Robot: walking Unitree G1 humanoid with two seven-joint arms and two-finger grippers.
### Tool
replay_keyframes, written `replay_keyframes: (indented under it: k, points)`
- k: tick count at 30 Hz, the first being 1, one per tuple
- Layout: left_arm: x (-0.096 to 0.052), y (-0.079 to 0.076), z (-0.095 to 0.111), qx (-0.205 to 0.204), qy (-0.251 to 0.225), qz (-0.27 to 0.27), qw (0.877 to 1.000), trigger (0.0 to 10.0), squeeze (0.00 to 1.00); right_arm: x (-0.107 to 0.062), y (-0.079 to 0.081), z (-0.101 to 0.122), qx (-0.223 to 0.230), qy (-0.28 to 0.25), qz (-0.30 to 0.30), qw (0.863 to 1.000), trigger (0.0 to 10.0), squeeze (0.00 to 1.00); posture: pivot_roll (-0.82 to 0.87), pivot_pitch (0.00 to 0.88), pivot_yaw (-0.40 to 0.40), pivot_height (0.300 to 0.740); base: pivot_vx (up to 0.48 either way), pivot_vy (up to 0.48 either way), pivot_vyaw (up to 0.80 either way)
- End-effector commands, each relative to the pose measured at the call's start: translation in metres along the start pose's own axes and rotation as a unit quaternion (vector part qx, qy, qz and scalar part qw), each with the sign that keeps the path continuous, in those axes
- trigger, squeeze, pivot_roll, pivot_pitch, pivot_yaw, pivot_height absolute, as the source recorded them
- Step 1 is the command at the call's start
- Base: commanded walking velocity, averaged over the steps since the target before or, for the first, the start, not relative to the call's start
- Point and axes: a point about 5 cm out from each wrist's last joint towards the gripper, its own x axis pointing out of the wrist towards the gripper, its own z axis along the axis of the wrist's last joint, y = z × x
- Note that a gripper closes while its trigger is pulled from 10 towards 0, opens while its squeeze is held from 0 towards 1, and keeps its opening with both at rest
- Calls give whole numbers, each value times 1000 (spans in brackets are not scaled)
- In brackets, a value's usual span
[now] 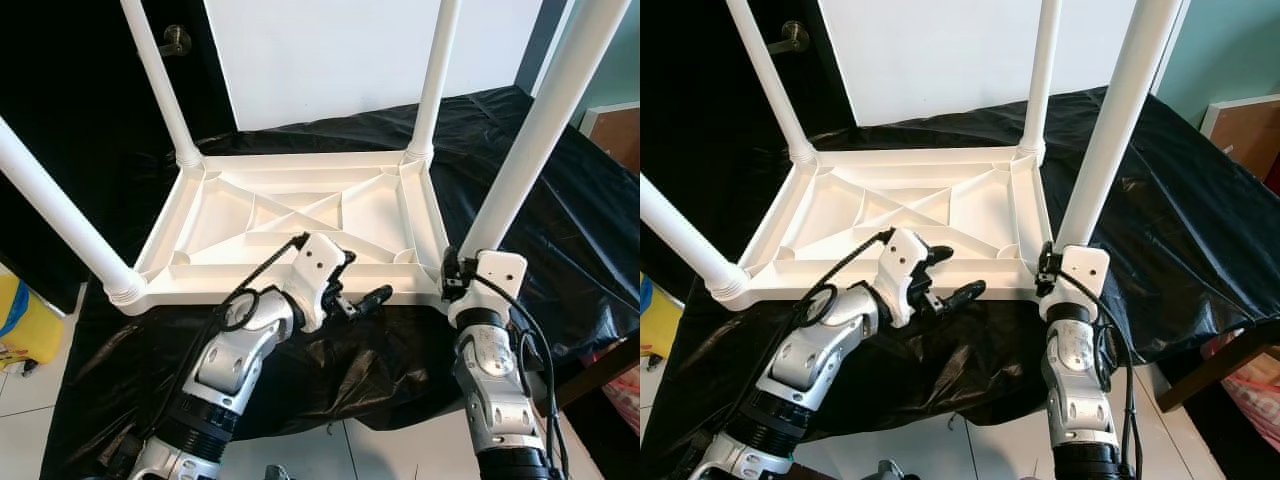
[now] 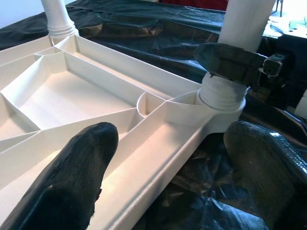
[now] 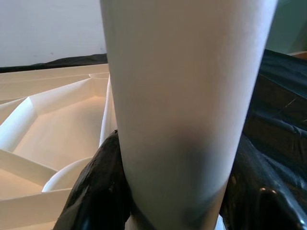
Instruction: Building children table
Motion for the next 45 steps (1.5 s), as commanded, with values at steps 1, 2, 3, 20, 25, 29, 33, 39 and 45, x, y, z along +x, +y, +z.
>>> replay_keyframes:
  k: [1, 2, 3, 20, 25, 29, 33, 39, 45]
  points:
    - [-2, 6, 0, 8, 1, 55, 998, 10000, 0, -10, -9, -25, 0, 72, -38, 997, 10000, 0, -111, 32, 81, 740, 0, 0, 0]
    - [-2, 6, 0, 8, 1, 55, 998, 10000, 0, -10, -9, -25, 0, 72, -38, 997, 10000, 0, -111, 32, 81, 740, 0, 0, 0]
    - [-2, 7, 0, 13, 4, 58, 998, 10000, 0, -11, -9, -24, -2, 72, -40, 997, 10000, 0, -112, 28, 82, 740, 0, 0, 0]
    - [1, 10, 2, 40, 4, 67, 997, 10000, 0, -4, -6, -7, -10, 21, 12, 1000, 10000, 1000, -117, 17, 70, 740, 0, 0, 0]
    - [0, 10, 3, 50, -2, 70, 996, 10000, 0, -3, -12, -1, -11, -1, 41, 999, 10000, 1000, -114, 16, 59, 740, 0, 0, 0]
    - [0, 11, 3, 47, -9, 69, 996, 10000, 0, -2, -13, 1, 3, -20, 69, 997, 10000, 0, -112, 18, 54, 740, 0, 0, 0]
    - [-2, 11, 1, 56, -12, 62, 996, 10000, 0, -3, -13, 4, 9, -45, 92, 995, 10000, 0, -112, 14, 55, 740, 0, 0, 0]
    - [-5, 3, -1, 58, -17, 10, 998, 10000, 0, -2, -27, 2, -17, -35, 210, 977, 10000, 0, -125, 19, 61, 740, 0, 0, 0]
    - [-4, -2, -1, 48, -11, -28, 998, 10000, 0, 7, -36, 4, -47, -30, 281, 958, 10000, 0, -134, 11, 72, 740, 0, 0, 0]
